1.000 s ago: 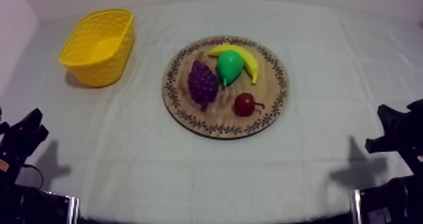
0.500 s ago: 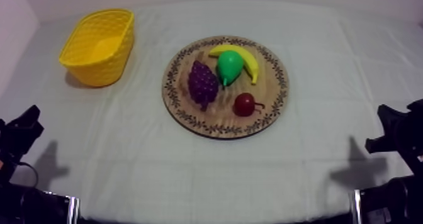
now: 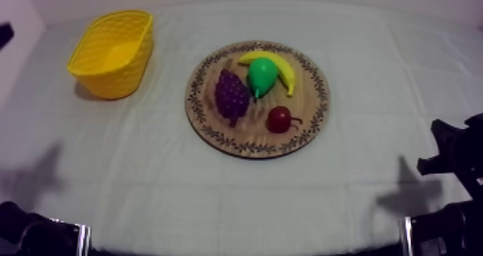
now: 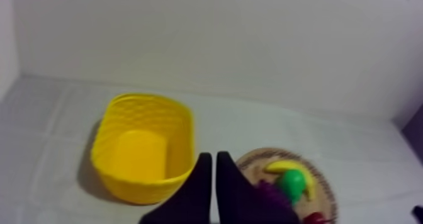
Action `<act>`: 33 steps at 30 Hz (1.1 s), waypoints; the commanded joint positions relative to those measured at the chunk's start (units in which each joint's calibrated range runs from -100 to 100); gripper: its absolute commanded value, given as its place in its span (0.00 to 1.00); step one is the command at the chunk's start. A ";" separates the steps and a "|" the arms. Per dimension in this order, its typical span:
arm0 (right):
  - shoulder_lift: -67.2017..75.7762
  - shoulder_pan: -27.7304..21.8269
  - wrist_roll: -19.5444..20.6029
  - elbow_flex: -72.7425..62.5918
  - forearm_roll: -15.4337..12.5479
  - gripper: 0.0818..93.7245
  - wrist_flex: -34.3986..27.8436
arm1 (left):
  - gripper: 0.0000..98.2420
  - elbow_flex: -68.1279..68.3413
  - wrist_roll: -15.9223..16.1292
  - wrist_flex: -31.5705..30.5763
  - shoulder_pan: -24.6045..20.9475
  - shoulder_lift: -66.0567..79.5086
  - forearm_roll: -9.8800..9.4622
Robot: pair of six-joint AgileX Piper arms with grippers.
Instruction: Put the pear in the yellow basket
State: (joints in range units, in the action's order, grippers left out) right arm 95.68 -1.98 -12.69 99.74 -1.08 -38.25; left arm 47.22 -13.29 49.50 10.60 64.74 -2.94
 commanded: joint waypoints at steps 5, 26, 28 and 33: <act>-0.01 -0.01 0.00 0.04 -0.02 0.00 0.02 | 0.00 -29.31 -10.43 4.46 13.13 -25.99 -5.46; -0.01 -0.01 -0.03 0.04 -0.02 0.00 0.02 | 0.06 -59.74 -12.62 10.53 23.25 -76.26 -4.32; -0.01 -0.01 -0.03 0.04 -0.02 0.00 0.02 | 0.06 -58.93 -12.24 10.32 22.87 -79.31 -3.59; -0.01 0.05 0.00 0.04 -0.02 0.00 0.02 | 0.06 -56.71 -11.11 8.88 22.35 -84.88 -2.10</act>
State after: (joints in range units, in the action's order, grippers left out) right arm 95.68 -1.95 -12.69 99.74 -1.08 -38.25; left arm -9.71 -24.67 58.70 32.99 -17.48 -5.20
